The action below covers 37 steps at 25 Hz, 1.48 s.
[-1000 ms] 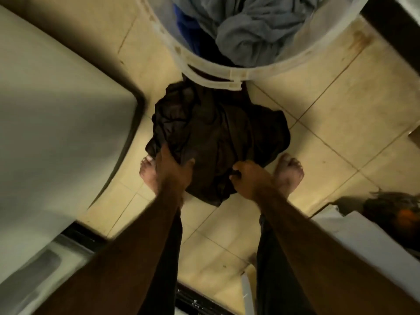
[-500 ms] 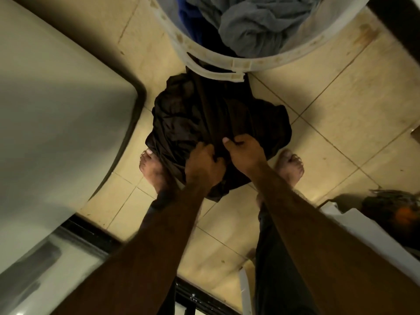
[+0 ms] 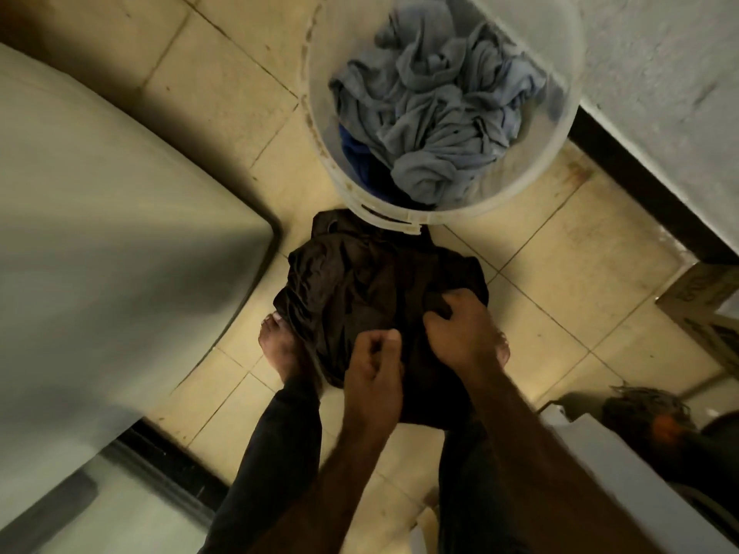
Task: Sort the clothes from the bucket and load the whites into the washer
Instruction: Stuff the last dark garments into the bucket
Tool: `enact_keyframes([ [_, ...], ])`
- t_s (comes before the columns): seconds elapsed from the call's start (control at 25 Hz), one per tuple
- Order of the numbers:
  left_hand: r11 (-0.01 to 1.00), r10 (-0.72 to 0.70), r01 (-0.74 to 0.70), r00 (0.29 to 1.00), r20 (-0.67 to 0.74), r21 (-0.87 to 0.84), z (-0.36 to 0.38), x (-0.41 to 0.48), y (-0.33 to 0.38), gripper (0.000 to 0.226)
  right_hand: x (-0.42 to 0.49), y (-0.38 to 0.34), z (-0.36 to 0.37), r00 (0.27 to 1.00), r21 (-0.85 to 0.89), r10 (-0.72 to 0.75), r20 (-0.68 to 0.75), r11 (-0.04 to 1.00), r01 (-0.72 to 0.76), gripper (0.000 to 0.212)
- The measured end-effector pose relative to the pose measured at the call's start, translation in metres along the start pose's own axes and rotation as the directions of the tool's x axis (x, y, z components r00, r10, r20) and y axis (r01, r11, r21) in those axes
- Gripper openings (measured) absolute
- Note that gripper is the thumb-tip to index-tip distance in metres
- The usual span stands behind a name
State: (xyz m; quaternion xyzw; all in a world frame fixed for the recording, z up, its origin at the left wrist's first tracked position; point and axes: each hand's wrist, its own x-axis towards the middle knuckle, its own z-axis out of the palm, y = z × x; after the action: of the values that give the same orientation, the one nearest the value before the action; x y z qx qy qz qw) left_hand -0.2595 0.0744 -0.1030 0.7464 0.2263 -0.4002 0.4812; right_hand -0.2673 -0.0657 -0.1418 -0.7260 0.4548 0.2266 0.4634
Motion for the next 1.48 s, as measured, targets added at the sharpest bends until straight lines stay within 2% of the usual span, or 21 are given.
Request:
enact_keyframes([
  [0.08, 0.999, -0.047, 0.048, 0.996, -0.077, 0.013, -0.01, 0.007, 0.015, 0.013, -0.023, -0.02, -0.023, 0.996, 0.157, -0.091, -0.025, 0.983, 0.093, 0.016],
  [0.16, 0.991, 0.057, -0.041, 0.992, -0.117, 0.131, -0.023, 0.021, 0.038, 0.022, -0.044, -0.039, -0.042, 0.99, 0.343, -0.143, 0.004, 0.93, 0.133, 0.017],
  [0.24, 0.984, 0.129, -0.118, 0.988, -0.081, 0.13, -0.033, 0.038, 0.071, 0.027, -0.061, -0.057, -0.06, 0.97, 0.55, -0.24, 0.044, 0.816, 0.177, 0.023],
  [0.28, 0.994, 0.101, -0.1, 0.995, -0.022, 0.04, -0.035, 0.04, 0.091, 0.025, -0.067, -0.067, -0.067, 0.959, 0.65, -0.273, 0.071, 0.742, 0.163, 0.028],
  [0.36, 0.987, -0.022, 0.051, 0.982, 0.188, -0.15, -0.031, 0.041, 0.119, 0.035, -0.069, -0.085, -0.073, 0.964, 0.761, -0.248, 0.098, 0.642, 0.088, 0.032],
  [0.4, 0.983, -0.061, 0.109, 0.953, 0.297, -0.151, -0.03, 0.036, 0.125, 0.039, -0.065, -0.095, -0.074, 0.972, 0.795, -0.211, 0.103, 0.604, 0.047, 0.031],
  [0.48, 0.972, -0.04, 0.149, 0.869, 0.493, -0.183, -0.023, 0.021, 0.124, 0.041, -0.046, -0.118, -0.078, 0.988, 0.855, -0.127, 0.091, 0.519, -0.012, 0.025],
  [0.56, 0.969, -0.074, 0.186, 0.851, 0.52, -0.165, -0.009, 0.004, 0.126, 0.044, -0.014, -0.14, -0.084, 0.999, 0.863, -0.005, 0.044, 0.504, -0.036, 0.028],
  [0.64, 0.954, -0.128, 0.239, 0.869, 0.478, -0.18, 0.007, -0.005, 0.127, 0.043, 0.018, -0.158, -0.093, 0.997, 0.825, 0.077, 0.011, 0.563, -0.053, 0.027],
  [0.76, 0.978, 0.038, 0.051, 0.913, 0.406, -0.204, 0.007, -0.014, 0.117, 0.02, 0.044, -0.161, -0.099, 0.991, 0.755, 0.121, 0.062, 0.644, -0.126, 0.032],
  [0.88, 0.962, 0.14, -0.058, 0.943, 0.303, -0.265, 0.009, -0.002, 0.136, 0.017, 0.024, -0.136, -0.091, 0.98, 0.649, 0.186, 0.075, 0.737, -0.19, 0.066],
  [0.92, 0.957, 0.149, -0.061, 0.943, 0.298, -0.284, 0.01, 0.005, 0.15, 0.014, 0.012, -0.122, -0.086, 0.977, 0.66, 0.181, 0.117, 0.721, -0.213, 0.077],
  [1.0, 0.962, 0.161, -0.095, 0.956, 0.247, -0.257, 0.014, 0.025, 0.171, 0.006, -0.019, -0.094, -0.07, 0.945, 0.757, 0.067, 0.319, 0.583, -0.296, 0.083],
  [1.04, 0.97, 0.163, -0.116, 0.962, 0.219, -0.214, 0.014, 0.037, 0.182, 0.006, -0.034, -0.085, -0.063, 0.93, 0.788, -0.002, 0.366, 0.532, -0.309, 0.081],
  [1.08, 0.979, 0.148, -0.113, 0.968, 0.205, -0.169, 0.014, 0.05, 0.19, 0.012, -0.046, -0.079, -0.059, 0.922, 0.795, -0.049, 0.384, 0.526, -0.303, 0.076],
  [1.16, 0.995, 0.078, -0.062, 0.969, 0.235, -0.073, 0.012, 0.069, 0.198, 0.027, -0.057, -0.073, -0.053, 0.934, 0.748, -0.108, 0.341, 0.633, -0.2, 0.051],
  [1.2, 0.998, 0.051, -0.043, 0.965, 0.256, -0.037, 0.011, 0.076, 0.196, 0.031, -0.058, -0.076, -0.053, 0.952, 0.725, -0.141, 0.271, 0.68, -0.106, 0.039],
  [1.24, 0.999, 0.03, -0.024, 0.962, 0.271, -0.025, 0.01, 0.081, 0.193, 0.034, -0.056, -0.08, -0.055, 0.965, 0.732, -0.171, 0.199, 0.681, -0.03, 0.035],
  [1.36, 0.975, -0.052, 0.143, 0.892, 0.45, -0.17, 0.006, 0.077, 0.175, 0.045, -0.04, -0.103, -0.064, 0.988, 0.822, -0.141, 0.062, 0.569, 0.029, 0.029],
  [1.44, 0.932, -0.075, 0.246, 0.85, 0.521, -0.268, -0.003, 0.063, 0.151, 0.057, -0.023, -0.119, -0.073, 0.996, 0.83, -0.089, 0.02, 0.557, 0.033, 0.024],
  [1.48, 0.936, -0.087, 0.249, 0.847, 0.524, -0.248, -0.008, 0.052, 0.139, 0.056, -0.012, -0.124, -0.077, 0.998, 0.83, -0.062, 0.003, 0.557, 0.032, 0.021],
])
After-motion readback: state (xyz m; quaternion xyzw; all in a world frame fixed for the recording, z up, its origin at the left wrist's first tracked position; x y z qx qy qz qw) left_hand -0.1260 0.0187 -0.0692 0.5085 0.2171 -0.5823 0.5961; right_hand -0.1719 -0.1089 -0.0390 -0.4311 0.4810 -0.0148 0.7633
